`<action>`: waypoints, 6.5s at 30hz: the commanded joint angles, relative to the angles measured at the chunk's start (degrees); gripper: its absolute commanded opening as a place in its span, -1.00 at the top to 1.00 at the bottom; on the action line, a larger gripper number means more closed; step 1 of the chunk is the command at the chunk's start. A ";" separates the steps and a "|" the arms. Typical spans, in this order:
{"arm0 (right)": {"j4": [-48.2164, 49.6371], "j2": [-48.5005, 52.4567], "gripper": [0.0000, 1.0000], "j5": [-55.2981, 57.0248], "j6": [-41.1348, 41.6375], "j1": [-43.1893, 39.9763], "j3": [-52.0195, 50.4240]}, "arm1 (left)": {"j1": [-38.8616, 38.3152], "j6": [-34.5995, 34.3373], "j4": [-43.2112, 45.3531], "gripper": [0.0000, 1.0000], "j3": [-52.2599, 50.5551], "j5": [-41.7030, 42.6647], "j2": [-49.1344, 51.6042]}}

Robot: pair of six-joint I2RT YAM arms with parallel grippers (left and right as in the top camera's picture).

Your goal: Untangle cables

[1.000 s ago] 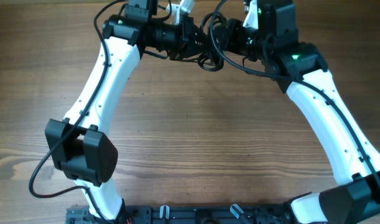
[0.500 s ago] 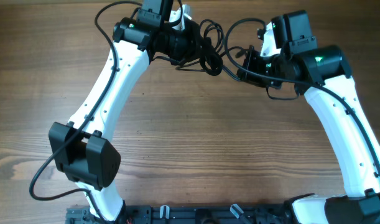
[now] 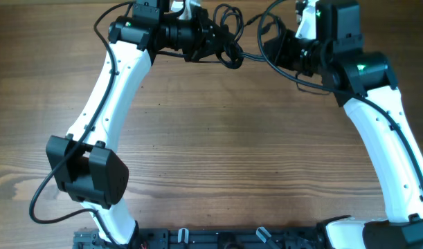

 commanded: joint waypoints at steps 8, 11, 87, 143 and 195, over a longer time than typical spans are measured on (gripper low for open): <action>5.55 5.27 0.91 -3.93 7.13 4.22 -0.39 | -5.49 1.75 4.76 0.92 0.85 9.75 -1.36; 4.63 5.25 0.91 -2.99 7.08 3.65 -0.39 | -4.39 1.79 4.70 0.92 0.85 4.50 -1.36; -17.62 8.92 0.91 23.61 5.51 1.95 -0.48 | 10.36 -12.87 -7.21 0.92 0.85 1.68 -1.36; -18.45 13.35 -0.69 9.49 -17.00 -13.68 -1.29 | -20.63 35.43 -15.72 0.35 -20.11 -26.73 -0.81; -23.39 9.62 -0.43 6.60 -5.86 10.14 -1.70 | 2.23 4.61 0.13 0.92 -31.41 -45.09 -16.79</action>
